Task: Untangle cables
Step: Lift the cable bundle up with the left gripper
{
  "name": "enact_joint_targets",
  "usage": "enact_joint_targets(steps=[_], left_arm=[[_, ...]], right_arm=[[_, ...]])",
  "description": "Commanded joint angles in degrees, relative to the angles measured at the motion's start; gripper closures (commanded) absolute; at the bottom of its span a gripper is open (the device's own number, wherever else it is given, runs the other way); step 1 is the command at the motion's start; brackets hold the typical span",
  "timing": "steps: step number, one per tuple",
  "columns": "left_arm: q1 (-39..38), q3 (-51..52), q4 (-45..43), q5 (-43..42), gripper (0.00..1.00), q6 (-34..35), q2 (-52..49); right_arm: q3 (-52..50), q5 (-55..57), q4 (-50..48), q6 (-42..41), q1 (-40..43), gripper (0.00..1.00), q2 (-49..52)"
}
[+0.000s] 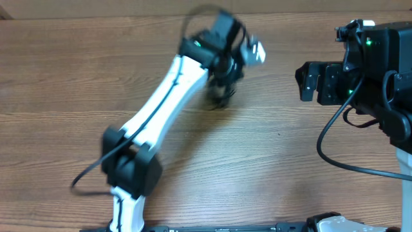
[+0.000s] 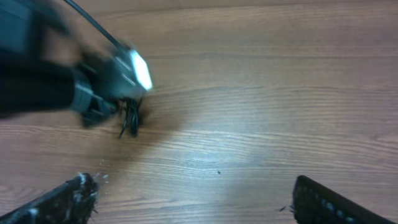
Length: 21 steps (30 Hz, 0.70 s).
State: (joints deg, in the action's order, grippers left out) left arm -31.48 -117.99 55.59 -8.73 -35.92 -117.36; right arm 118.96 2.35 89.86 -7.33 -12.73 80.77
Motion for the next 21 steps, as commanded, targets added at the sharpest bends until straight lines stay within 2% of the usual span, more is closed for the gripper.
enact_joint_targets(steps=[1, 3, 4, 7, 11, 12, 14, 15, 18, 21], left_arm=[[0.0, -10.8, 2.7, -0.3, 0.96, 13.5, 10.0], [0.0, -13.5, 4.1, -0.3, 0.96, 18.0, 12.6], [0.4, -14.6, 4.6, -0.3, 0.96, 24.9, 15.3], [1.9, -14.7, 4.7, -1.3, 0.96, 37.4, 19.6], [5.5, -14.7, 5.4, -7.0, 0.95, 48.8, 24.1], [6.4, -14.7, 5.3, -8.7, 0.96, 51.0, 24.9], [7.7, -14.7, 5.3, -11.1, 0.95, 51.6, 25.9], [8.1, -14.7, 5.3, -11.4, 0.96, 51.6, 26.2], [8.7, -14.7, 5.6, -11.4, 0.96, 52.0, 26.4], [8.7, -14.7, 5.0, -11.3, 0.95, 53.4, 26.4]], right_arm=[[0.3, -0.3, -1.7, 0.0, 0.3, 0.19, -0.2], [0.3, -2.5, -3.0, 0.0, 0.3, 0.19, 0.0], [0.3, -4.7, -4.2, 0.1, 0.3, 0.19, 0.4], [0.3, -7.4, -5.9, 0.5, 0.3, 0.19, 1.4], [0.3, -16.7, -8.5, 6.7, 0.3, 0.19, 3.6], [0.3, -20.5, -9.3, 9.2, 0.3, 0.24, 4.3], [0.3, -28.6, -10.7, 13.9, 0.3, 0.44, 5.7], [0.3, -32.1, -11.2, 15.7, 0.3, 0.47, 6.4], [0.3, -42.9, -11.9, 21.0, 0.2, 0.48, 8.7], [0.3, -48.7, -11.8, 21.4, -0.5, 0.48, 10.9]])
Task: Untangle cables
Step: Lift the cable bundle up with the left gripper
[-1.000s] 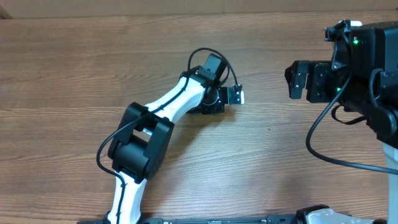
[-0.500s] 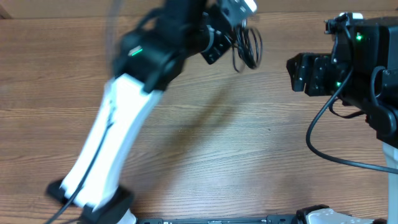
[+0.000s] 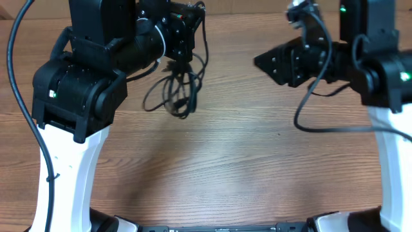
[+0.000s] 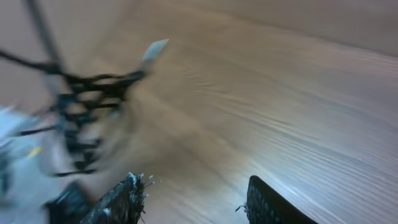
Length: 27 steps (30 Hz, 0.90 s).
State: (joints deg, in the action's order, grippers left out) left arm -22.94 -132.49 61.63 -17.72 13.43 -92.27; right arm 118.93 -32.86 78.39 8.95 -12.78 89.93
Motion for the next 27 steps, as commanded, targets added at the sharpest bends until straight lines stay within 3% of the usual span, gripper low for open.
enact_joint_targets(steps=[1, 5, 10, 13, 14, 15, 16, 20, 21, 23, 25, 26, 27], left_arm=[[0.2, -0.2, -1.8, -2.0, 0.96, 4.3, 1.3], [1.3, -0.2, -5.2, -0.9, 0.96, 8.3, 1.3], [2.8, -0.2, -6.5, 7.4, 0.96, 10.0, 1.2], [2.8, -0.2, -6.1, 6.9, 0.96, 11.0, 1.0], [2.8, -0.2, -6.1, 5.7, 0.96, 11.3, 1.0], [2.8, -0.2, -6.3, 4.4, 0.96, 11.3, 1.0], [2.8, -0.2, -6.5, 3.6, 0.96, 11.3, 1.0], [2.8, -0.2, -7.4, 2.6, 0.96, 11.9, 1.0], [2.8, -0.2, -7.6, 2.6, 0.96, 11.9, 1.0], [2.8, -0.2, -7.8, 2.6, 0.96, 12.0, 1.0], [2.8, -0.2, -7.9, 2.6, 0.96, 11.9, 1.0], [2.8, -0.2, -7.9, 2.6, 0.96, 12.0, 1.0], [2.8, -0.2, -7.9, 2.6, 0.96, 11.9, 1.0]], right_arm=[[0.3, -14.5, -0.3, 5.1, -1.0, 0.49, 2.5], [0.3, -14.8, -0.3, 6.4, -4.1, 0.51, 4.9], [0.3, -14.7, -0.9, 9.5, -7.8, 0.50, 6.3], [0.3, -13.6, -1.7, 9.6, -8.7, 0.51, 6.3], [0.3, -13.3, -1.9, 9.6, -9.0, 0.62, 6.3], [0.3, -13.2, -2.2, 9.6, -9.1, 0.89, 6.3], [0.3, -13.2, -2.4, 9.6, -9.4, 0.96, 6.4], [0.3, -13.3, -3.3, 9.5, -10.4, 0.95, 7.3], [0.3, -13.3, -3.3, 9.5, -10.8, 0.90, 7.8], [0.3, -13.3, -3.3, 9.5, -11.3, 0.69, 8.4], [0.3, -13.3, -3.4, 9.5, -11.7, 0.37, 8.9], [0.3, -13.3, -3.5, 9.5, -12.0, 0.16, 9.1], [0.3, -13.3, -3.8, 9.5, -12.2, 0.07, 9.2]])
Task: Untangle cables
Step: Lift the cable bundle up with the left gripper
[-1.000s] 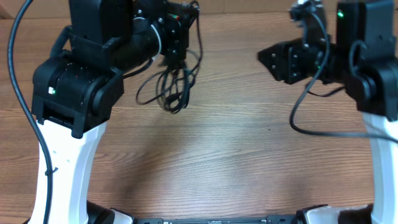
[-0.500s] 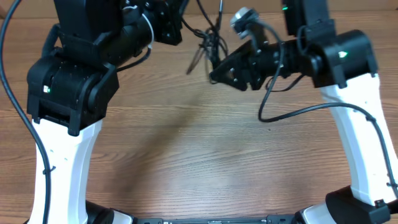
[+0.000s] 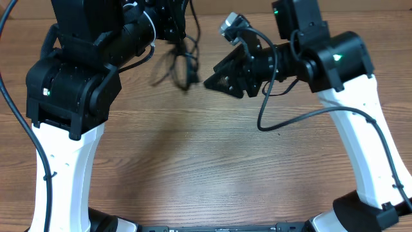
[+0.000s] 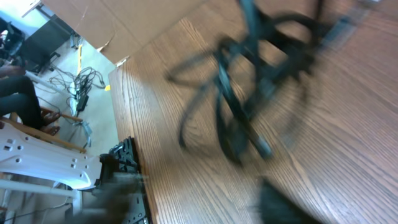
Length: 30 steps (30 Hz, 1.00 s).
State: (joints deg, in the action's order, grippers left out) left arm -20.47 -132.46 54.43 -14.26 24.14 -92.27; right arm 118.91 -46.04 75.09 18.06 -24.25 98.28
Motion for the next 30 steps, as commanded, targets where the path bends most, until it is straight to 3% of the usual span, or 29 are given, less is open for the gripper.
enact_joint_targets(steps=[1, 5, 6, 7, 8, 18, 19, 21, 22, 23, 30], left_arm=[[0.3, -0.2, -0.7, -0.9, 0.96, 1.2, 1.0], [0.3, -0.2, -1.4, -3.7, 0.96, 1.7, 1.0], [0.3, -0.2, -1.6, -4.1, 0.96, 1.7, 1.0], [0.3, -0.2, -1.8, -4.3, 0.96, 1.7, 1.0], [0.3, -0.2, -1.9, -4.4, 0.96, 1.7, 1.0], [4.2, -0.2, 0.7, -6.6, 0.96, 1.6, 1.0], [4.4, -0.2, 0.7, -7.4, 0.96, 1.6, 1.0], [4.4, -0.2, 0.2, -8.4, 0.96, 1.7, 1.0], [4.4, -0.2, -0.1, -8.6, 0.96, 1.7, 1.0], [4.3, -0.2, -0.4, -9.0, 0.96, 1.7, 1.0], [4.3, -0.2, -1.1, -11.3, 0.96, 1.8, 1.0]], right_arm=[[0.3, -0.1, -0.8, 0.4, -0.9, 0.05, 0.9], [0.3, -0.1, -3.5, 0.4, -1.4, 0.08, 1.3], [0.3, -0.1, -3.9, 0.4, -1.6, 0.21, 1.6], [0.3, -0.1, -4.3, 0.4, -1.9, 0.54, 2.1], [0.3, -0.1, -4.5, 0.4, -2.1, 0.94, 2.5], [0.3, 0.1, -4.1, 0.0, -2.5, 0.96, 3.9], [0.3, 0.1, -3.9, 0.0, -2.5, 0.94, 3.9], [0.3, 0.0, -3.9, 0.0, -2.5, 0.27, 3.9], [0.3, -0.1, -4.2, 0.0, -2.5, 0.04, 3.9], [0.3, -0.1, -4.5, 0.0, -2.7, 0.00, 3.9], [0.3, -0.1, -8.3, 0.0, -3.7, 0.00, 3.9]])
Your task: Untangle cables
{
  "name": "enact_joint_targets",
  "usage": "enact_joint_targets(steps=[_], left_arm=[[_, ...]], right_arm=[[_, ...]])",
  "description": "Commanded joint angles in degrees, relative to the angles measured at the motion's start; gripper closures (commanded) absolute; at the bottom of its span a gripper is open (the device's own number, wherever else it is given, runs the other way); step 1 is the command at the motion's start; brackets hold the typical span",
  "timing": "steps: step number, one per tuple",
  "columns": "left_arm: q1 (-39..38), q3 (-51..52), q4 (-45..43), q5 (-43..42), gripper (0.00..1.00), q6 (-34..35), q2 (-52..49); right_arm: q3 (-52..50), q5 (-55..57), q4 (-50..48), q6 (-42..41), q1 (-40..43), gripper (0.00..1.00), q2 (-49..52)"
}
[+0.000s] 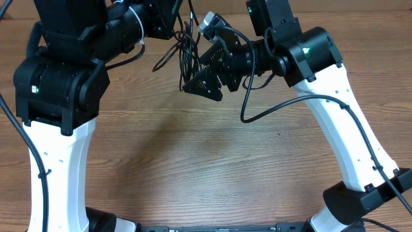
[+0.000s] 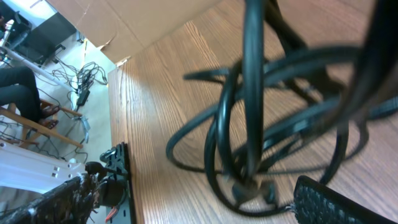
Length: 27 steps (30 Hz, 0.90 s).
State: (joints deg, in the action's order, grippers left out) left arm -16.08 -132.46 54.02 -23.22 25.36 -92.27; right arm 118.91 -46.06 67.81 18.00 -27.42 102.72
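A tangled bundle of black cables (image 1: 183,55) hangs in the air over the wooden table (image 1: 212,161), at the back left of centre. Its top runs up into my left gripper (image 1: 168,14), which is shut on it high up at the frame's top edge. My right gripper (image 1: 195,78) reaches in from the right, open, with its tips at the lower loops. In the right wrist view the loops (image 2: 261,124) fill the frame, and a plug end (image 2: 249,186) hangs low between the two spread fingers (image 2: 336,202).
Both raised arms crowd the back of the table. The right arm's own grey lead (image 1: 270,113) sags below its forearm. Past the table's edge (image 2: 115,93), the right wrist view shows cardboard (image 2: 143,25) and a floor with loose wires (image 2: 81,93).
My right gripper has moved left and lower, from beside the bundle to its lower loops, which now sit between its open fingers. The left gripper still holds the bundle up.
First my left arm lay stretched across the table with its gripper at the cable heap, the right gripper far to the right. Then the left held the bundle up in the air. The open right gripper stood nearer at each later moment and is now at the loops.
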Motion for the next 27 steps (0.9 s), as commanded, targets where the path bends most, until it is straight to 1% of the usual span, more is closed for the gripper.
enact_joint_targets(steps=[1, 5, 6, 8, 9, 14, 17, 23, 24, 27], left_arm=[[-0.1, -0.2, -0.7, -2.3, 0.96, 0.6, 1.0], [-0.1, -0.2, -0.7, -3.3, 0.96, 0.6, 1.0], [-0.1, -0.2, -0.7, -3.8, 0.96, 0.5, 1.0], [-0.1, -0.2, -0.7, -4.1, 0.96, 0.6, 1.0], [-0.1, -0.2, -0.7, -4.1, 0.96, 0.5, 1.0], [0.4, -0.2, -0.1, -4.0, 0.96, -1.3, 1.1], [4.0, -0.2, 2.3, -3.8, 0.96, -2.1, 1.7], [16.4, -0.2, 7.6, -7.7, 0.96, -3.4, 5.2], [20.8, -0.2, 9.3, -8.9, 0.96, -4.5, 6.8], [25.9, -0.2, 11.7, -9.4, 0.96, -6.3, 8.5]], right_arm=[[0.3, 0.0, -1.4, 0.1, -0.5, 0.00, -0.5], [0.3, 3.6, -3.4, 0.3, -0.5, 0.00, -0.5], [0.3, 4.1, -4.0, 0.6, -0.7, 0.08, -0.5], [0.3, 4.3, -4.8, 1.8, -1.1, 0.78, -0.5], [0.3, 4.5, -5.2, 1.8, -1.4, 0.96, -0.5], [0.3, 6.3, -2.8, 1.8, -1.3, 0.96, -0.5], [0.3, 8.8, -0.2, 1.8, 2.1, 0.96, -0.8], [0.3, 10.0, 3.5, 1.8, 14.8, 0.96, -2.8], [0.3, 10.0, 3.5, 0.8, 19.8, 0.96, -3.6], [0.3, 10.0, 3.5, -2.5, 26.8, 0.96, -4.3]])
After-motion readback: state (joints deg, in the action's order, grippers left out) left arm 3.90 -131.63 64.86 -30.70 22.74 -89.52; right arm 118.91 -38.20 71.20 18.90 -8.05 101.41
